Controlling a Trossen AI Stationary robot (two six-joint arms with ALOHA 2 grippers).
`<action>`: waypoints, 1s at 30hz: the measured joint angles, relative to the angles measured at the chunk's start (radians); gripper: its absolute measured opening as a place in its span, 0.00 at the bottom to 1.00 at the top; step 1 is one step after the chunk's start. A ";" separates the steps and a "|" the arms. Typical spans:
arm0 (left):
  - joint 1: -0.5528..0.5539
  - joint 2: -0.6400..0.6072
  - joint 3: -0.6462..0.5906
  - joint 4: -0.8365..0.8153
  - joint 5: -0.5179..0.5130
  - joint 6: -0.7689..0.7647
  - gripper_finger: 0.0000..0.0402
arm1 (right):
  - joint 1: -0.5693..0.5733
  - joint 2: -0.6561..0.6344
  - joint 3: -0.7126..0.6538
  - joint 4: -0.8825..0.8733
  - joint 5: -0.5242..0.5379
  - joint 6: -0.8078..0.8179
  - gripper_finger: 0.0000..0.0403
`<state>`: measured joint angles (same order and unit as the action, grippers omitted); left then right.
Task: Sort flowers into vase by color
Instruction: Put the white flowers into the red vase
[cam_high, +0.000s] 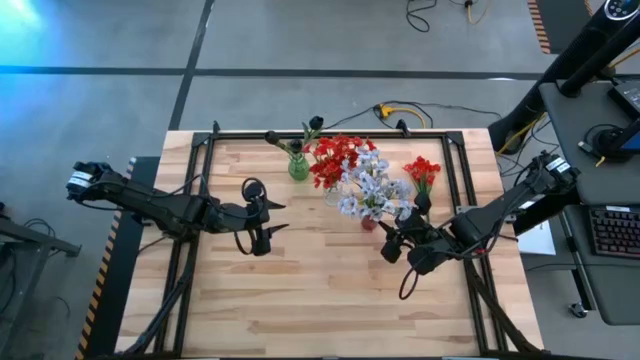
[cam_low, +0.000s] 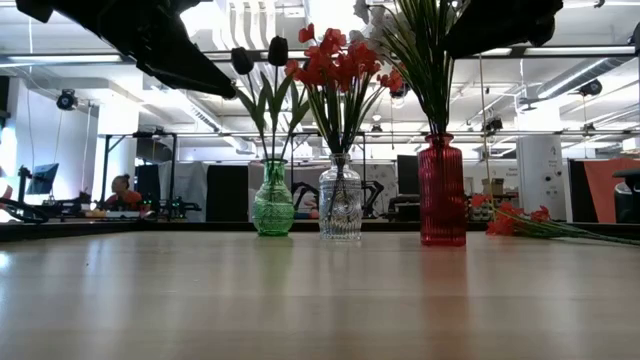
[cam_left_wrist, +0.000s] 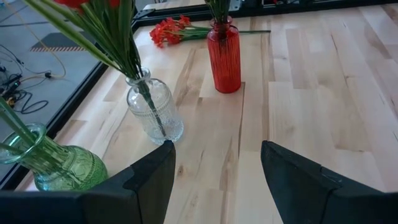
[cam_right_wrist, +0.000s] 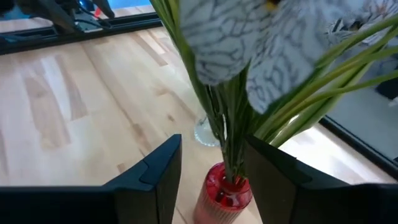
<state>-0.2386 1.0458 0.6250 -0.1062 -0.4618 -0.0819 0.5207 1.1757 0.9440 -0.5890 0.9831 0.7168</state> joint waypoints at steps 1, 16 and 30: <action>0.000 0.000 0.000 0.000 0.000 0.002 0.55 | 0.000 -0.004 0.000 0.002 -0.008 0.002 0.40; 0.000 0.000 0.000 0.000 0.000 0.010 0.55 | 0.005 -0.018 0.001 0.129 -0.013 -0.112 0.41; 0.000 0.000 0.000 0.000 0.000 0.017 0.55 | 0.005 -0.024 0.001 0.127 0.060 -0.119 0.39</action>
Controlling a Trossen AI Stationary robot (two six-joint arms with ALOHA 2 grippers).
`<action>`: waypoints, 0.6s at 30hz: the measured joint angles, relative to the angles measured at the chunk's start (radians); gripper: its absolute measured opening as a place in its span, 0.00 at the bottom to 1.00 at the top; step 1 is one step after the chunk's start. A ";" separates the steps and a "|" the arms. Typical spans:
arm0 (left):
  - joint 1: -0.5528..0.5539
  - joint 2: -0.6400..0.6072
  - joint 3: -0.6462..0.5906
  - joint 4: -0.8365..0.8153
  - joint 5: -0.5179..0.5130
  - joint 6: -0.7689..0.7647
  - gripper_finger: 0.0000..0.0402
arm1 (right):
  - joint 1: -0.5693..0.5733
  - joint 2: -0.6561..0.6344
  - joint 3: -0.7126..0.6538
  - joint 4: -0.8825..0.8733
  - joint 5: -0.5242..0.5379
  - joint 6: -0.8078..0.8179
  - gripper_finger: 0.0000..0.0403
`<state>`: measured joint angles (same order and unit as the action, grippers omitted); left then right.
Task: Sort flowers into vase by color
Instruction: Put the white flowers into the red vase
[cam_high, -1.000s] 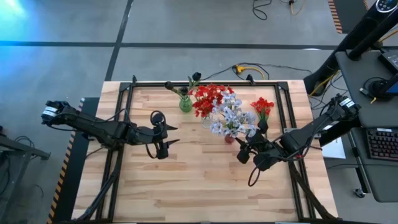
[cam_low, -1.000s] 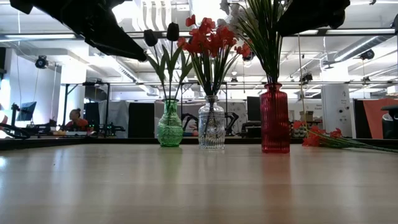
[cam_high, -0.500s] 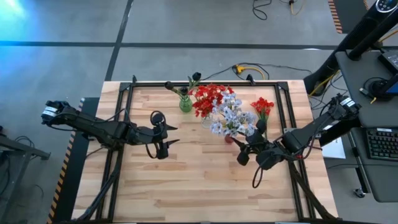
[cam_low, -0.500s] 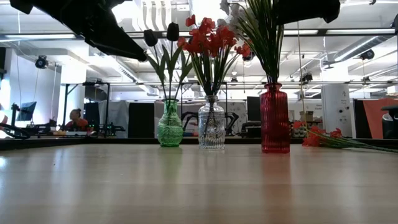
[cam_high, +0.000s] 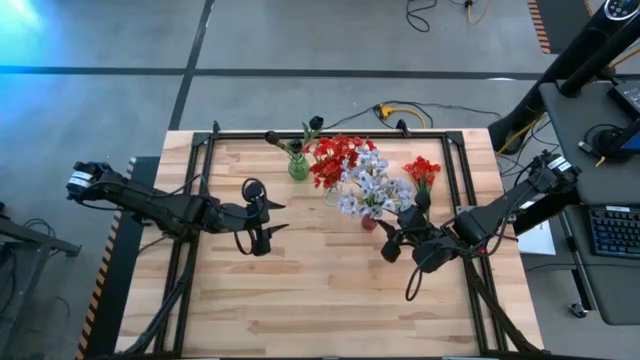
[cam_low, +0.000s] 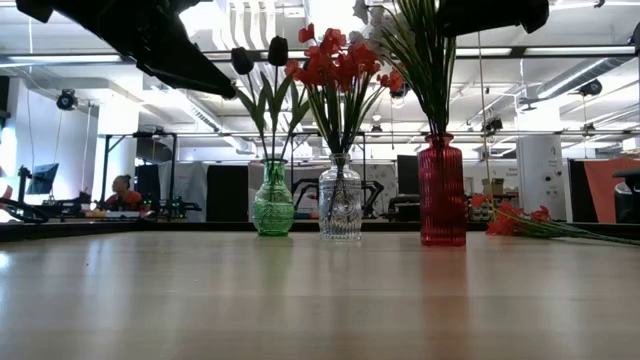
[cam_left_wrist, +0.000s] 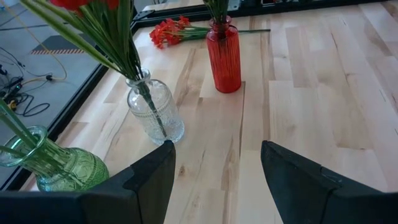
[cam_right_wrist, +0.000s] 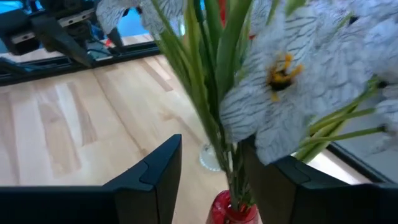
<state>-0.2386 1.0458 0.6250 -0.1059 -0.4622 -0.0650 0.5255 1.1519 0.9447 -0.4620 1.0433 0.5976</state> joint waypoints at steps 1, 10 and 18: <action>0.000 0.000 0.000 0.000 0.000 0.000 0.55 | 0.000 0.000 0.000 0.000 0.007 -0.001 0.38; 0.000 0.000 0.000 0.000 0.000 0.004 0.55 | 0.000 0.000 0.000 0.000 0.033 0.013 0.30; 0.000 0.000 0.000 0.000 0.000 0.012 0.55 | -0.005 0.002 0.000 0.003 0.035 0.013 0.30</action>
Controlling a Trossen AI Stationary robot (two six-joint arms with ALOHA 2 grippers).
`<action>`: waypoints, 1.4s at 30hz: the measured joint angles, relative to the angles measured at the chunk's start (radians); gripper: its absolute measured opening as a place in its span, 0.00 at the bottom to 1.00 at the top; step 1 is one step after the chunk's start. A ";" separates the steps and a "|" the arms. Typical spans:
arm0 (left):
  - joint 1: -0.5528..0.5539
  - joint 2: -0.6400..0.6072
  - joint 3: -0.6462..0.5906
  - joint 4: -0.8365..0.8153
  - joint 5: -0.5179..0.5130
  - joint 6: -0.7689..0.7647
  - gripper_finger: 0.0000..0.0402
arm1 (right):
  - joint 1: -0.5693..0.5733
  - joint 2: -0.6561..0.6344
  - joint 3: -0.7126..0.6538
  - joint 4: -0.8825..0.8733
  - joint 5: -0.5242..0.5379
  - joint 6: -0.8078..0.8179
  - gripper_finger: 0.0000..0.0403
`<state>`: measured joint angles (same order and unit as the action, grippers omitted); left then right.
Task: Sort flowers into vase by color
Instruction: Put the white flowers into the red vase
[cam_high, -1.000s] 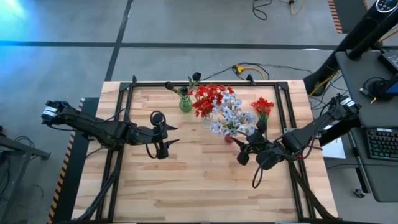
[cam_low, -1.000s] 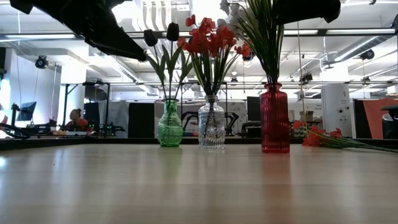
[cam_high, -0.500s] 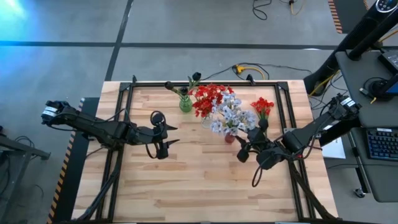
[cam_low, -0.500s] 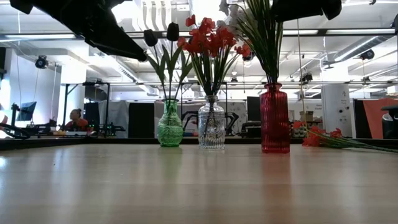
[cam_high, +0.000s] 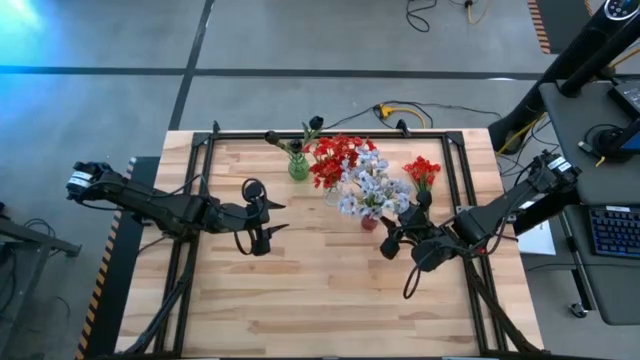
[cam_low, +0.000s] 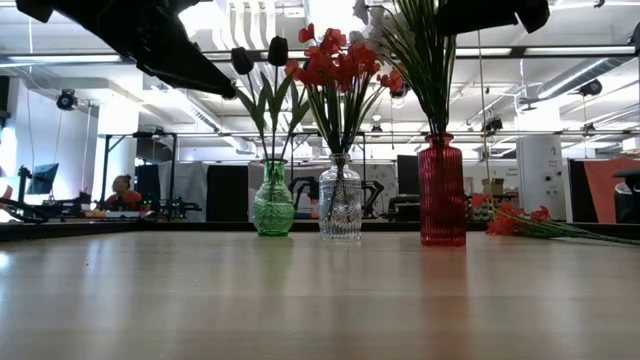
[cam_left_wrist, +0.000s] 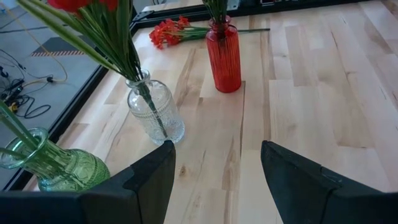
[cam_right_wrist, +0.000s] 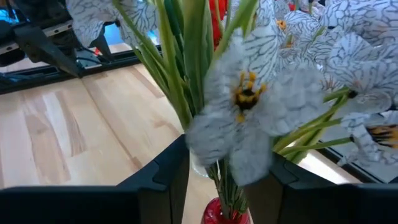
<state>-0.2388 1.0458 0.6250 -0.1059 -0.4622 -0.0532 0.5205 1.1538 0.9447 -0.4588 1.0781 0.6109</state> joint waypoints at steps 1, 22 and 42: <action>0.000 0.000 0.000 0.000 0.000 0.000 0.55 | 0.000 0.000 0.000 0.000 0.005 0.000 0.30; 0.000 0.000 0.000 0.000 0.000 0.000 0.55 | -0.002 0.000 0.000 0.001 0.022 0.000 0.03; 0.000 0.000 -0.005 0.000 0.000 -0.003 0.55 | -0.002 0.000 0.000 -0.049 -0.015 0.072 0.02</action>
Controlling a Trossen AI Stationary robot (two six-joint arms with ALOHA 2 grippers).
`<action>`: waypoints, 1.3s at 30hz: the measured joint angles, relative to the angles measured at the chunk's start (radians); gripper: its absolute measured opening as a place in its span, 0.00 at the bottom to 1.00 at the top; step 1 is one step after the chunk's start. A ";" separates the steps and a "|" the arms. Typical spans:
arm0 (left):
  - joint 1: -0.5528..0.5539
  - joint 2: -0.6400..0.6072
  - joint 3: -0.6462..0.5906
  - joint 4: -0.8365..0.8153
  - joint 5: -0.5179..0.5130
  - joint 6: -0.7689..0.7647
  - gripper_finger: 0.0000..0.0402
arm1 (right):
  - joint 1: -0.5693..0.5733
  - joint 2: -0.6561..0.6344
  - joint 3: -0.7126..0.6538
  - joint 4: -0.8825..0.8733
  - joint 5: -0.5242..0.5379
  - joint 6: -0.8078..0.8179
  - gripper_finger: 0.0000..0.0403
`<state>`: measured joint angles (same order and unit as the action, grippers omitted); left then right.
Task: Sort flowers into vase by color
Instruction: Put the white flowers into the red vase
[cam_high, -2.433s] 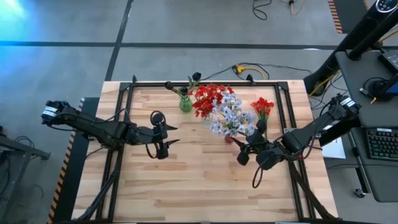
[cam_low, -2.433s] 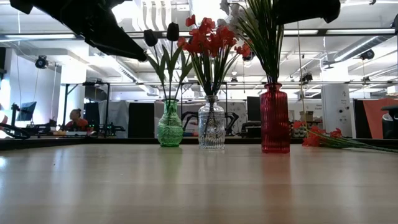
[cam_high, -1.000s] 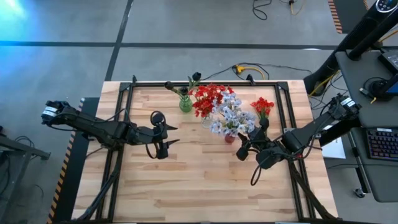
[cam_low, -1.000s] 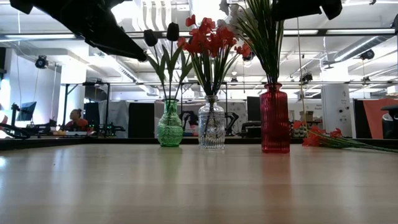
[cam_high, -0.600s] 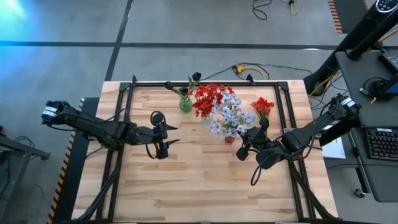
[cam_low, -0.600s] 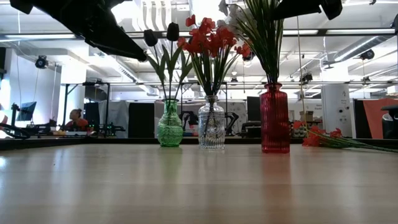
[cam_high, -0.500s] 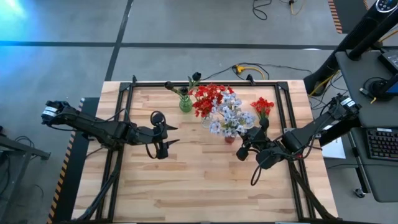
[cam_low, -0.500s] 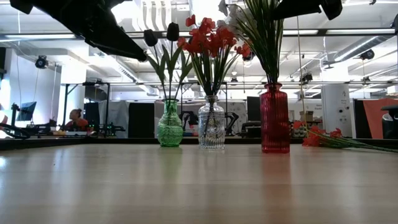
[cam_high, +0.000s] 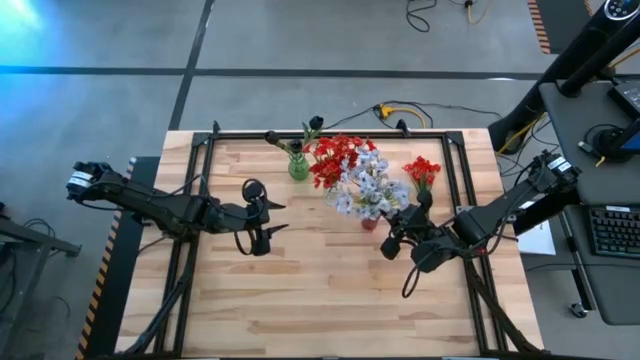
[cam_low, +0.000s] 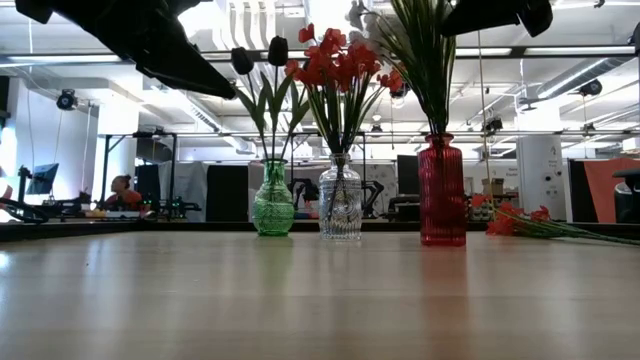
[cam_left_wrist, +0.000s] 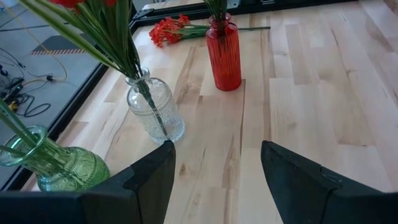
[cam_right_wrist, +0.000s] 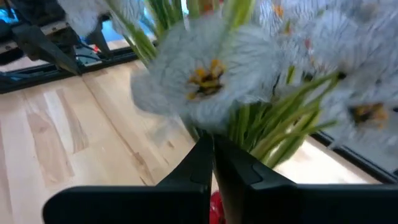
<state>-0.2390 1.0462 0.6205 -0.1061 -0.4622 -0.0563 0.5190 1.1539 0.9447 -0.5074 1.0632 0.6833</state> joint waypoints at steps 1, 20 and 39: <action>0.000 0.000 0.000 0.000 0.000 -0.003 0.55 | 0.000 0.002 0.000 -0.011 -0.001 0.010 0.02; 0.000 0.000 0.000 0.000 0.000 -0.005 0.55 | 0.027 0.005 0.000 -0.020 -0.024 -0.003 0.02; 0.000 0.000 -0.001 0.011 -0.001 -0.005 0.55 | 0.032 -0.001 0.000 0.010 0.064 -0.044 0.51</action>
<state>-0.2386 1.0462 0.6193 -0.0954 -0.4633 -0.0610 0.5510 1.1534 0.9447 -0.4971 1.1271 0.6394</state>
